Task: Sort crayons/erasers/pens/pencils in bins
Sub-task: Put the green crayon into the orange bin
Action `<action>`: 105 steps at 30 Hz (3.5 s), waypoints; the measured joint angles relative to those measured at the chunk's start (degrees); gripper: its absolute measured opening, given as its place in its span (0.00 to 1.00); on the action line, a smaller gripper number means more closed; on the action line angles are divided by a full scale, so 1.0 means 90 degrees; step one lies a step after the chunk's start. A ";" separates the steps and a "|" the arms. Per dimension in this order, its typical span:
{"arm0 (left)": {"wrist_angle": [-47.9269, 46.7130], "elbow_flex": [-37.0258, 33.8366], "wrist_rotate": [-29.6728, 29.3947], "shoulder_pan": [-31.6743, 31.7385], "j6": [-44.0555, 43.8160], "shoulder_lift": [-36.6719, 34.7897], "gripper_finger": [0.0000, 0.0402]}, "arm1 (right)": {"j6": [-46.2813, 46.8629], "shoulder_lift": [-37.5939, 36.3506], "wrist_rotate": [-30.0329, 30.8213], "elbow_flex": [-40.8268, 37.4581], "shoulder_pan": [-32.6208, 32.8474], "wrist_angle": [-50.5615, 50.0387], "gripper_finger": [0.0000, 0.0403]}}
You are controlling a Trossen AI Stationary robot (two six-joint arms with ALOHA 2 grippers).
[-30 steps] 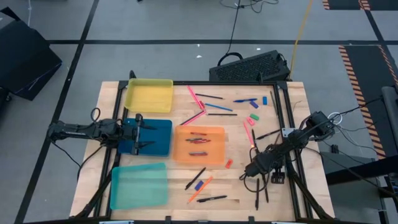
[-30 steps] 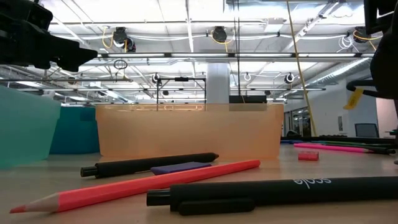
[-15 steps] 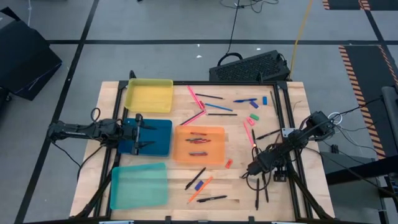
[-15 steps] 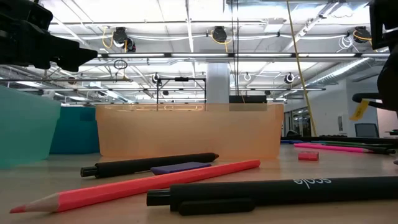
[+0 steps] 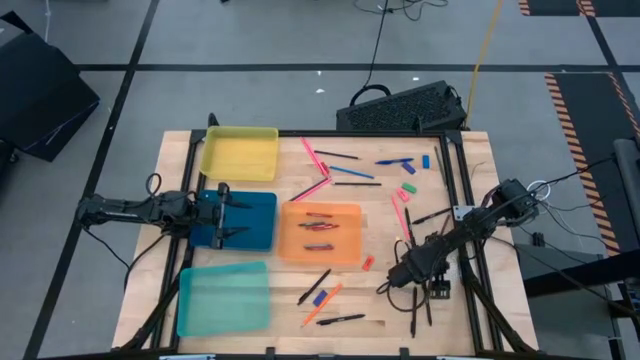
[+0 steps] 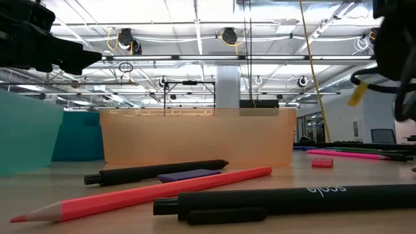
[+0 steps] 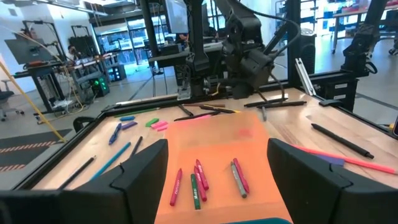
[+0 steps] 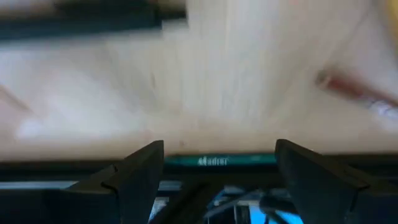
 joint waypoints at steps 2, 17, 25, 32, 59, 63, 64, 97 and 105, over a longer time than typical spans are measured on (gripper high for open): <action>-0.0002 0.0000 0.0000 0.0001 0.0000 0.0000 0.68 | 0.0022 0.0000 -0.0289 -0.0162 0.0062 0.0044 0.74; -0.0001 0.0000 0.0000 -0.0001 0.0000 0.0000 0.68 | 0.1512 -0.0017 -0.1786 -0.0527 0.0986 0.0875 0.74; 0.0000 0.0000 0.0000 -0.0001 0.0000 0.0000 0.68 | 0.1473 -0.0010 -0.2284 -0.0302 0.0993 0.1017 0.74; 0.0048 0.0000 0.0000 0.0000 0.0000 0.0002 0.68 | 0.1646 0.0005 -0.1984 0.0075 0.0965 0.1478 0.74; 0.0011 -0.0002 0.0002 -0.0001 0.0000 0.0041 0.68 | 0.1554 -0.0012 -0.0505 -0.0713 0.0650 0.0747 0.74; 0.0010 -0.0002 0.0002 -0.0001 0.0000 0.0041 0.68 | 0.1104 -0.0007 0.1020 0.0017 0.0380 -0.0303 0.74; 0.0011 -0.0002 0.0002 0.0000 0.0000 0.0041 0.68 | 0.1024 -0.0007 0.1387 0.0185 0.0362 -0.0565 0.74; 0.0010 0.0000 0.0002 0.0000 0.0000 0.0041 0.68 | 0.0559 -0.1027 0.1652 -0.0524 -0.3222 -0.1373 0.64; 0.0010 0.0000 0.0002 0.0001 0.0000 0.0041 0.68 | -0.2111 -0.0107 0.1678 -0.0524 -0.3659 -0.1512 0.64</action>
